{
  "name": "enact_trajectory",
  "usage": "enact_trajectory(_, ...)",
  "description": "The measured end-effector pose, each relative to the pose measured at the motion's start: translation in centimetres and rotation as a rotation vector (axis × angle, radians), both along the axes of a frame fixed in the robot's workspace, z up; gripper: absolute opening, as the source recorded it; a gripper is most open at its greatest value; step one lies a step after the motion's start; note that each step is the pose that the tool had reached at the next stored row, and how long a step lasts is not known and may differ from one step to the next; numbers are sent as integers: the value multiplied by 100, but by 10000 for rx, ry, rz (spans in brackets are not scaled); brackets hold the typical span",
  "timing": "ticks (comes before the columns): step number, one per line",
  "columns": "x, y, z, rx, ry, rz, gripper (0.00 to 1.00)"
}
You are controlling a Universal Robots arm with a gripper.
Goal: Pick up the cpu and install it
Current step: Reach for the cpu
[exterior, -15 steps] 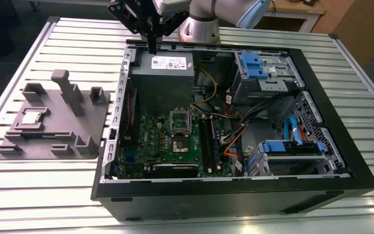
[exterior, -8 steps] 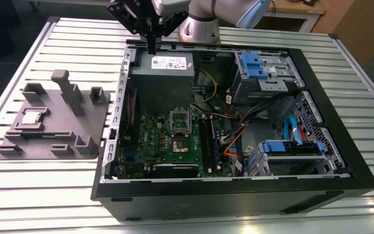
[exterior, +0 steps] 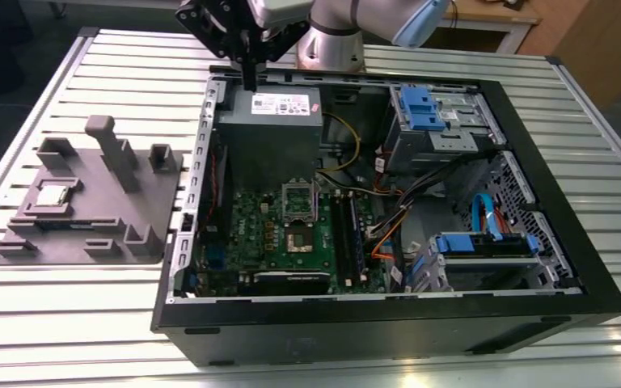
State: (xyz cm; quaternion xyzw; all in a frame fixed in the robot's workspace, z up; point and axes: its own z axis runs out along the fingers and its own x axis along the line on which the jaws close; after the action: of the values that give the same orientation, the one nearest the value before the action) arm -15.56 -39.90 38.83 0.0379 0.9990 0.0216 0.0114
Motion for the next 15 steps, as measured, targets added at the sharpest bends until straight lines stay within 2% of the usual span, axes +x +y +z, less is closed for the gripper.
enact_trajectory(15, -26, 0, -13, 0, 14, 0, 10)
